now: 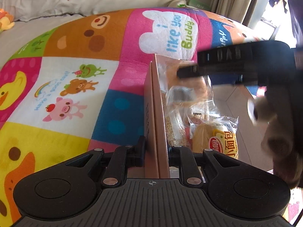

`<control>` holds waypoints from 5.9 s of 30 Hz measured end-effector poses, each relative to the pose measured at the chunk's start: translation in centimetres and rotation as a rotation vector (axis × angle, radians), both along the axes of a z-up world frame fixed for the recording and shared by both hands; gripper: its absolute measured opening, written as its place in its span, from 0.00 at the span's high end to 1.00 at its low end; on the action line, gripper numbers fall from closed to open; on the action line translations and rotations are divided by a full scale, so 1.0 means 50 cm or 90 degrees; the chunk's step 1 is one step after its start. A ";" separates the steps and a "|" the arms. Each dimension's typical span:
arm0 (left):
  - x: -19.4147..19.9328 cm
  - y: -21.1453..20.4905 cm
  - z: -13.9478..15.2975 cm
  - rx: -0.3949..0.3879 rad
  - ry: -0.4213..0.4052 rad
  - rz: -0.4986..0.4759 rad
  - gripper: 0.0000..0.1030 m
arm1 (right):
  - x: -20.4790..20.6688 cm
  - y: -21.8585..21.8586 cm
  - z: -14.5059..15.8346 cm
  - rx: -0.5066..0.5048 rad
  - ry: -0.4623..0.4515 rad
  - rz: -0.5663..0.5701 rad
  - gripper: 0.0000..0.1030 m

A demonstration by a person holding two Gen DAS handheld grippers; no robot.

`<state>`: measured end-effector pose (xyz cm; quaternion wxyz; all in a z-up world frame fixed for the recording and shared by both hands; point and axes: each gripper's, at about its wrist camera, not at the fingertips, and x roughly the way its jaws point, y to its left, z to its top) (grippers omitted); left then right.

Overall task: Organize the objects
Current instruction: 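Lower the bread bun into the pink box and open the right gripper, then move the right gripper to the white candy packets on the mat, then grasp the white candy packets with the right gripper, then carry the white candy packets into the pink box and release, then move the right gripper to the green-and-white peanut packet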

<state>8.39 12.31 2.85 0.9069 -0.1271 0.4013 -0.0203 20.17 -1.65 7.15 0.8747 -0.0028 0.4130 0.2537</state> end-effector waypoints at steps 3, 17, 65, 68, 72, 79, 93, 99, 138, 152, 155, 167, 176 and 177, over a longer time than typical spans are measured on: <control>-0.001 0.000 0.000 0.000 -0.001 -0.001 0.81 | -0.031 -0.011 -0.029 -0.023 0.000 0.018 0.44; -0.003 -0.002 -0.002 -0.005 -0.001 0.003 0.81 | -0.190 -0.167 0.059 0.004 -0.097 -0.014 0.34; -0.006 -0.014 0.005 0.010 0.015 0.009 0.82 | -0.430 -0.308 -0.082 -0.139 -0.113 -0.102 0.39; -0.006 -0.013 0.004 0.008 0.015 0.010 0.82 | -0.411 -0.326 -0.049 -0.146 -0.158 -0.130 0.38; -0.006 -0.013 0.004 0.007 0.015 0.010 0.82 | -0.359 -0.379 -0.026 -0.117 -0.157 -0.175 0.37; -0.007 -0.012 0.004 0.006 0.015 0.010 0.81 | -0.281 -0.471 -0.057 -0.085 -0.090 -0.276 0.40; -0.005 -0.012 0.005 0.005 0.016 0.016 0.82 | -0.382 -0.378 -0.091 -0.131 -0.063 -0.150 0.29; -0.003 -0.013 0.006 0.005 0.015 0.012 0.82 | -0.454 -0.328 -0.086 -0.209 -0.129 -0.066 0.27; -0.008 -0.009 0.005 0.003 0.014 0.007 0.81 | -0.414 -0.254 0.169 -0.032 -0.151 0.035 0.49; -0.009 -0.006 0.004 -0.002 0.012 0.004 0.81 | -0.214 -0.180 0.048 -0.030 -0.048 -0.057 0.49; -0.009 -0.006 0.004 -0.002 0.012 0.005 0.80 | -0.210 -0.187 0.032 -0.023 -0.040 -0.065 0.42; -0.009 -0.009 0.003 0.009 0.013 0.000 0.81 | -0.334 -0.312 0.027 -0.048 -0.104 -0.157 0.34; -0.008 -0.021 0.007 0.033 0.023 0.002 0.83 | -0.396 -0.288 -0.093 -0.032 -0.022 -0.139 0.35; -0.009 -0.022 0.008 0.034 0.024 0.002 0.83 | -0.397 -0.281 -0.100 -0.040 -0.022 -0.137 0.39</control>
